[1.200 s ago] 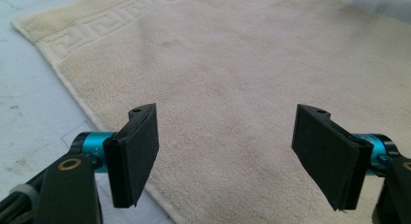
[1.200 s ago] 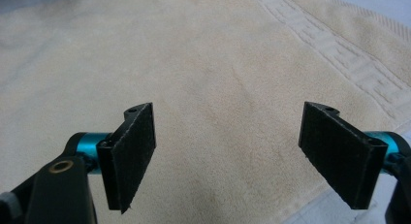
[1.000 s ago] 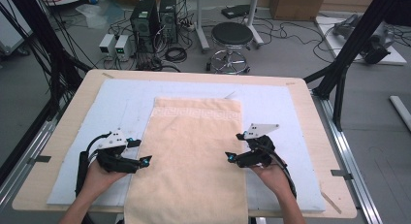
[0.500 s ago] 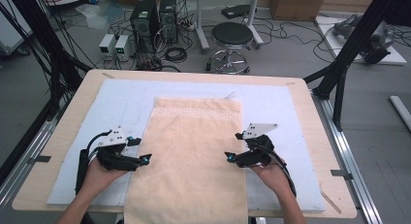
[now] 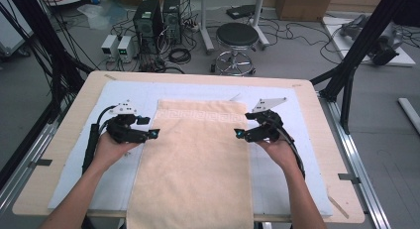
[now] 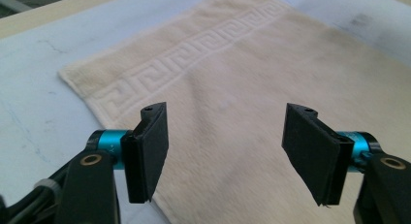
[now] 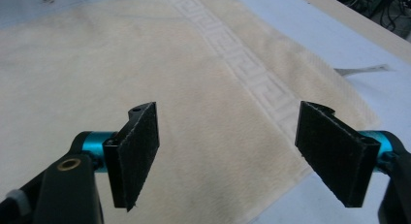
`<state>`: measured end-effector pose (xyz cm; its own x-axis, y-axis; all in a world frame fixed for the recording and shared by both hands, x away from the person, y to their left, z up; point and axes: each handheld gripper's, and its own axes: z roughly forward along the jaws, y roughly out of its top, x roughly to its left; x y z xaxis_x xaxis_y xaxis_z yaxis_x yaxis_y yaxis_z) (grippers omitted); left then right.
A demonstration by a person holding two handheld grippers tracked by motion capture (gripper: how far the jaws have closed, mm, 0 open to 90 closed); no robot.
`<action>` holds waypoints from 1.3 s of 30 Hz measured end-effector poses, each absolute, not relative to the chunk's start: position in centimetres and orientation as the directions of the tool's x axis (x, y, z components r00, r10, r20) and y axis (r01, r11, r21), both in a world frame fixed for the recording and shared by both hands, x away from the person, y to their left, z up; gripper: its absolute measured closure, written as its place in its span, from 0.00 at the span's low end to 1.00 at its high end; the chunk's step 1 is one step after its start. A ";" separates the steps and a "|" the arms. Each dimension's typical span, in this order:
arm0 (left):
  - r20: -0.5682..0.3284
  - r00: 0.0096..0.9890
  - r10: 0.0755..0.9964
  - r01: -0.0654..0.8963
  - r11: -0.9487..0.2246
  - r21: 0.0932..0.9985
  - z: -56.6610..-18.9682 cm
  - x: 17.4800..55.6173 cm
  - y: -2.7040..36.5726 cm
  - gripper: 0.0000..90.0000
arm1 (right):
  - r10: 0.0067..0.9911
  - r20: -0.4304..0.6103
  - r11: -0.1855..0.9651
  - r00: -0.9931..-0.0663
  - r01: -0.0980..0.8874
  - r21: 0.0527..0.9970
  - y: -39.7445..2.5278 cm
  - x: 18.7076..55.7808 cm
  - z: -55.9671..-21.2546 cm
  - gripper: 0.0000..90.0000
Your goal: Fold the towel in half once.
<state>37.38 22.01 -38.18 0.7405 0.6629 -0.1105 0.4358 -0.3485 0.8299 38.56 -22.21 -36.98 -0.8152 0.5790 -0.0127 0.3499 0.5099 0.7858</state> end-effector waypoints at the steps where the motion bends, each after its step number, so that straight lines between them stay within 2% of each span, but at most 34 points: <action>1: -0.121 0.728 0.675 0.454 -0.342 0.823 -38.5 37.9 22.1 0.41 | 0.586 -0.007 0.510 -0.810 0.362 0.780 -22.2 39.0 -37.1 0.28; 5: -0.133 0.683 0.718 0.510 -0.339 0.790 -40.4 39.6 22.5 0.42 | 0.605 0.015 0.515 -0.796 0.406 0.755 -22.3 40.5 -38.6 0.33; 10: -0.090 0.676 0.731 0.490 -0.355 0.796 -41.6 40.4 21.8 0.47 | 0.628 0.011 0.535 -0.778 0.441 0.720 -22.0 42.0 -40.5 0.42; 13: -0.112 0.658 0.745 0.513 -0.334 0.791 -42.3 41.0 21.6 0.50 | 0.647 0.030 0.527 -0.762 0.475 0.705 -21.8 42.7 -41.5 0.48; 15: -0.083 0.634 0.769 0.528 -0.352 0.773 -42.8 41.2 21.4 0.52 | 0.663 0.007 0.547 -0.749 0.491 0.679 -21.5 43.1 -42.2 0.51; 18: -0.117 0.624 0.773 0.555 -0.334 0.762 -43.5 41.5 21.3 0.55 | 0.682 0.034 0.545 -0.730 0.540 0.641 -21.5 43.5 -43.1 0.56; 20: -0.137 0.628 0.766 0.574 -0.338 0.745 -44.0 41.6 20.9 0.60 | 0.688 0.017 0.543 -0.725 0.531 0.651 -21.4 43.4 -43.3 0.61; 21: -0.113 0.625 0.773 0.565 -0.348 0.748 -44.1 41.5 20.7 0.61 | 0.685 0.017 0.542 -0.729 0.524 0.657 -21.4 43.3 -43.3 0.64; 24: -0.069 0.612 0.788 0.558 -0.368 0.744 -44.0 41.4 20.5 0.72 | 0.691 0.031 0.519 -0.723 0.525 0.675 -21.6 43.1 -43.5 0.71; 28: -0.067 0.604 0.794 0.560 -0.363 0.744 -44.0 41.3 20.5 0.81 | 0.690 0.077 0.488 -0.720 0.540 0.686 -21.9 43.0 -43.7 0.87; 30: -0.087 0.599 0.796 0.571 -0.348 0.743 -43.9 41.4 20.5 0.89 | 0.688 0.096 0.480 -0.719 0.551 0.682 -21.9 43.0 -43.6 0.91; 33: -0.079 0.602 0.794 0.570 -0.359 0.739 -43.8 41.3 20.5 0.94 | 0.679 0.097 0.489 -0.727 0.547 0.679 -21.7 42.9 -43.5 0.93; 39: -0.105 0.606 0.788 0.547 -0.318 0.775 -42.7 41.0 21.0 0.96 | 0.653 0.090 0.489 -0.752 0.509 0.708 -21.7 42.4 -42.5 0.94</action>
